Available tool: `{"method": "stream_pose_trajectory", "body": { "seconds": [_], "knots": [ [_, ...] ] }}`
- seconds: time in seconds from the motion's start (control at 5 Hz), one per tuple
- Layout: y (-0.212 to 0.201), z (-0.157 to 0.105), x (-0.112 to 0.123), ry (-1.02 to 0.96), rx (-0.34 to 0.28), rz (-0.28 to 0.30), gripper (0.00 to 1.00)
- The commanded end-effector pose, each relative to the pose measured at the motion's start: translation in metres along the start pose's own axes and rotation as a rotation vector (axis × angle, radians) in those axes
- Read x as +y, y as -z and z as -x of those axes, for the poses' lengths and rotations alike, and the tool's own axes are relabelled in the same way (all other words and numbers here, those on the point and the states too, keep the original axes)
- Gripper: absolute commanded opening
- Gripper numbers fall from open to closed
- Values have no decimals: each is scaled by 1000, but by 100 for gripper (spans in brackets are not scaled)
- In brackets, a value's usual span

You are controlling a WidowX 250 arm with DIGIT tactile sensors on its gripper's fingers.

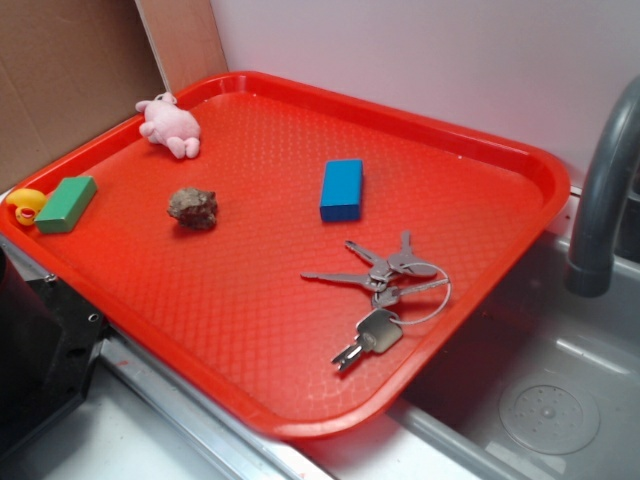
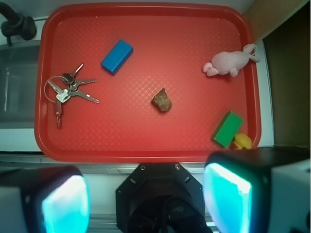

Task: Grab the blue block.

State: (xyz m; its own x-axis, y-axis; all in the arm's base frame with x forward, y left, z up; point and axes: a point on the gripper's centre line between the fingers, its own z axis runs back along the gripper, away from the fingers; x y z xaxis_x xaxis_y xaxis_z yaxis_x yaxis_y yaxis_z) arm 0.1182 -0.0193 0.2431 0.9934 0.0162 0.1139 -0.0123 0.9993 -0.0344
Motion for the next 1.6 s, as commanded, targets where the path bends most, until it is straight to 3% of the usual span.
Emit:
{"method": "stream_pose_trajectory", "body": {
  "seconds": [0.0,0.2,0.4,0.8,1.0,1.4],
  "knots": [
    [0,0,0,0,0,0,100],
    [53,-35,-19,-108,54,-89,100],
    [89,-75,-38,-234,40,-42,100],
    [167,-127,-46,-396,33,77,100],
    [187,-135,-35,-489,-5,106,100],
    [228,-137,-36,-508,89,78,100]
  ]
}}
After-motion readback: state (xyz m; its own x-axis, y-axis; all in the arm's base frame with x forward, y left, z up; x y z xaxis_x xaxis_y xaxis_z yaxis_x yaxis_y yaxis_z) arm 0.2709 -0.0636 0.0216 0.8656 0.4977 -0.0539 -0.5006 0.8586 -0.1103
